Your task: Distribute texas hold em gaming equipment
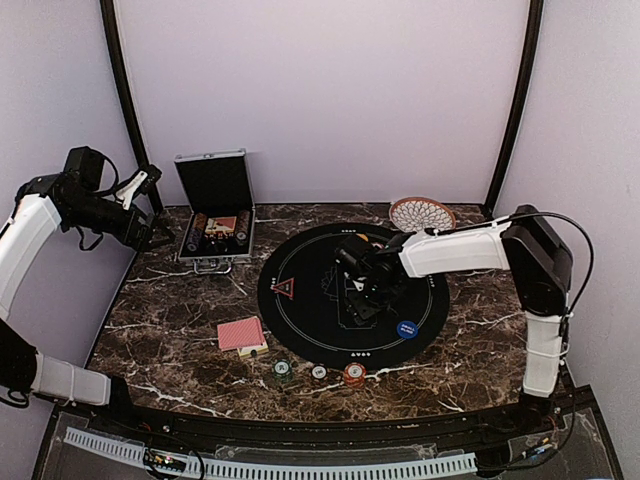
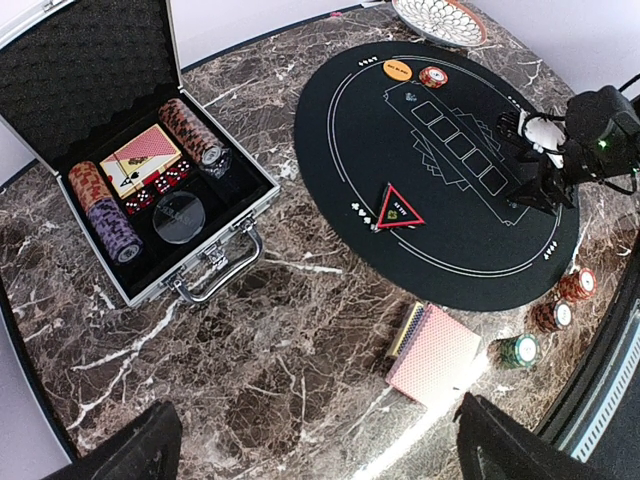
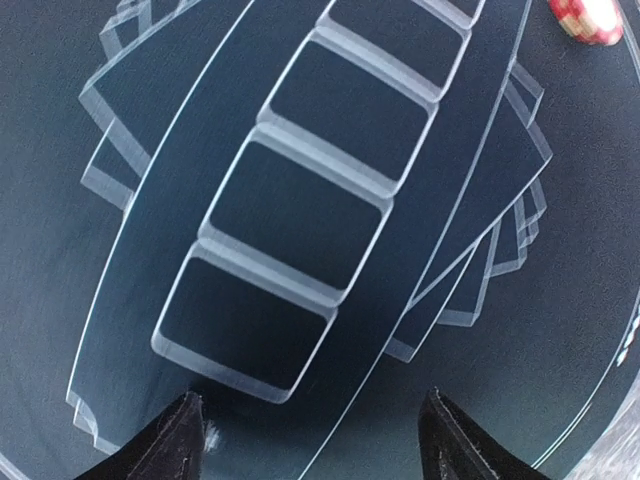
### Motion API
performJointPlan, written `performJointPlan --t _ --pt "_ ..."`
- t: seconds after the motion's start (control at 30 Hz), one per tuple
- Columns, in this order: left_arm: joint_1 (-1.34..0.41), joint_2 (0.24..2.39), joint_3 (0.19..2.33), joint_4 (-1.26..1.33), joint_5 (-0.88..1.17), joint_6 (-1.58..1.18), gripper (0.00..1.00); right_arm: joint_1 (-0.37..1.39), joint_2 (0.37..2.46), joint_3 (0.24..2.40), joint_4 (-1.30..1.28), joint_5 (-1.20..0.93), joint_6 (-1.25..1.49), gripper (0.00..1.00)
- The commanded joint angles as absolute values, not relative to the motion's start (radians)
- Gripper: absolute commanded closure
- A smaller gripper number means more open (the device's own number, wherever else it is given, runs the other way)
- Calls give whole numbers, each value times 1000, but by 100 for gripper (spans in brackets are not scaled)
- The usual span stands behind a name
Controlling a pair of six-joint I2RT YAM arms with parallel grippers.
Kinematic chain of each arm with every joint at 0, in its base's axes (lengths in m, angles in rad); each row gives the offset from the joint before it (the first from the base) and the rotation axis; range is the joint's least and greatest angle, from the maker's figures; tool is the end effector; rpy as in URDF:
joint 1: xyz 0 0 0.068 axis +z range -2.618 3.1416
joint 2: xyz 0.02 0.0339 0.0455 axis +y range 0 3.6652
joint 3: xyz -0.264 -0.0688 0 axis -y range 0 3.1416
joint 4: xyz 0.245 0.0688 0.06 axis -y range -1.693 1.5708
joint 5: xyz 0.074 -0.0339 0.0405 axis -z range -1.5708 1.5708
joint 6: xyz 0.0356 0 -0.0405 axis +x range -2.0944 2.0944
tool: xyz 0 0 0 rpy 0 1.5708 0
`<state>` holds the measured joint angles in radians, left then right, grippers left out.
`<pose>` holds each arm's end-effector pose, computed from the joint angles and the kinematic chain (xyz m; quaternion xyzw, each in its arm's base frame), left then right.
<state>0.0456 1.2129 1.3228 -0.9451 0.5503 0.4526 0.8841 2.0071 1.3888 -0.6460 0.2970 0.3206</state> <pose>0.2351 -0.0079 0.3699 0.2772 0.8597 -0.1604 0.3979 0.2608 0.3016 0.1566 -0.2501 0.9451 -0.0350 0.2072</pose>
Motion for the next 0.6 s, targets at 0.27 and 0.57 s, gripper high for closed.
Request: performJointPlan --t 0.27,0.57 --pt "42 1181 1354 -988 581 460 1 966 1775 1299 -780 211 412 27" --pt "41 1177 1359 -996 582 463 1 1046 1679 1299 -817 72 462 17"
